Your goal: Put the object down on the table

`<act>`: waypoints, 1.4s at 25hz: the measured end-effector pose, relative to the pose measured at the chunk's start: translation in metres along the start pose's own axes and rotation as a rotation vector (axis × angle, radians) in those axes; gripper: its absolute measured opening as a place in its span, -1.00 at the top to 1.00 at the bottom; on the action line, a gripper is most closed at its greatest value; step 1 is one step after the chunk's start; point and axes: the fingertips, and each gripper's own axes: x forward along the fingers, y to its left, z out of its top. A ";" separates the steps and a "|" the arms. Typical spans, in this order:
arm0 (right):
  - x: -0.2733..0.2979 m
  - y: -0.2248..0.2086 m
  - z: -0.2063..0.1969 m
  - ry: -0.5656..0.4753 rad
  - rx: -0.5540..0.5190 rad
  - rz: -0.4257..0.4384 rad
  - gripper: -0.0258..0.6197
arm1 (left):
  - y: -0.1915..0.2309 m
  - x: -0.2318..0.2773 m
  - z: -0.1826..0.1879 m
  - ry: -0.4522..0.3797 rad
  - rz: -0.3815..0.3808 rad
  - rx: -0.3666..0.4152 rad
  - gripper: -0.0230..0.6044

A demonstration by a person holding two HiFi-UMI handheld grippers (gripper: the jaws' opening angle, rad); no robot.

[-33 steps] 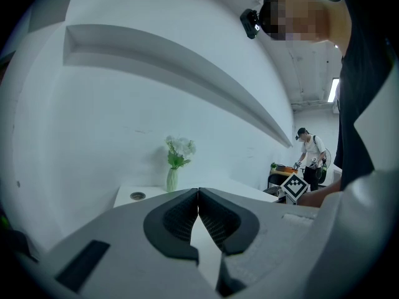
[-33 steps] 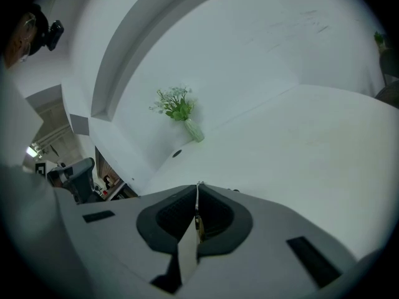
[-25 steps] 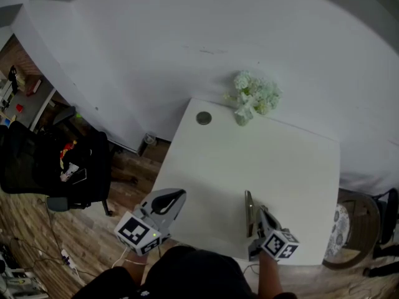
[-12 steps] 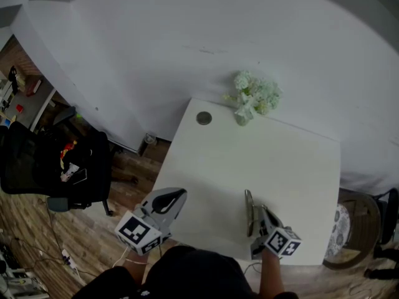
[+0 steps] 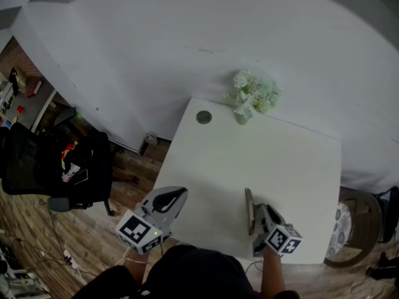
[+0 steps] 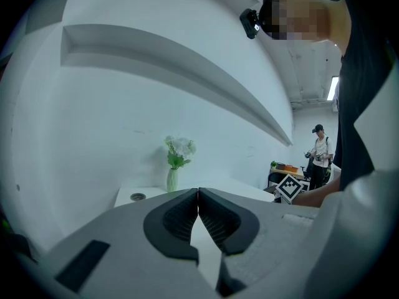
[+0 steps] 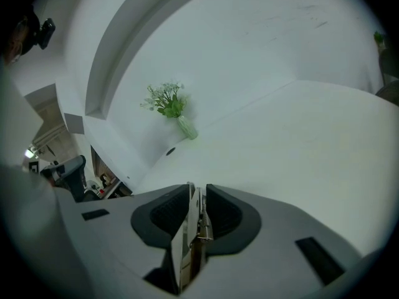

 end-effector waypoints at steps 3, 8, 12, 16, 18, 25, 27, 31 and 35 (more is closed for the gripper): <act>-0.003 -0.002 0.005 -0.022 -0.003 -0.012 0.60 | -0.002 -0.002 0.000 -0.002 -0.002 0.001 0.93; -0.022 0.002 0.033 -0.141 0.013 -0.021 0.58 | -0.007 -0.006 0.003 -0.016 -0.007 0.011 0.93; -0.043 0.018 0.049 -0.216 -0.038 0.013 0.71 | -0.011 -0.009 0.005 -0.024 -0.015 0.020 0.93; -0.067 0.035 0.066 -0.290 -0.084 0.035 0.84 | -0.019 -0.010 0.006 -0.033 -0.027 0.029 0.93; -0.078 0.042 0.073 -0.326 -0.084 0.052 0.89 | -0.024 -0.011 0.007 -0.037 -0.035 0.032 0.93; -0.109 0.064 0.082 -0.389 -0.144 0.087 0.92 | -0.043 -0.016 0.005 -0.039 -0.065 0.039 0.93; -0.114 0.068 0.081 -0.395 -0.172 0.090 0.92 | -0.047 -0.018 0.003 -0.034 -0.068 0.040 0.93; -0.124 0.076 0.079 -0.411 -0.207 0.084 0.92 | -0.053 -0.024 0.003 -0.035 -0.072 0.046 0.93; -0.132 0.080 0.078 -0.428 -0.226 0.072 0.92 | -0.058 -0.027 0.002 -0.035 -0.078 0.047 0.93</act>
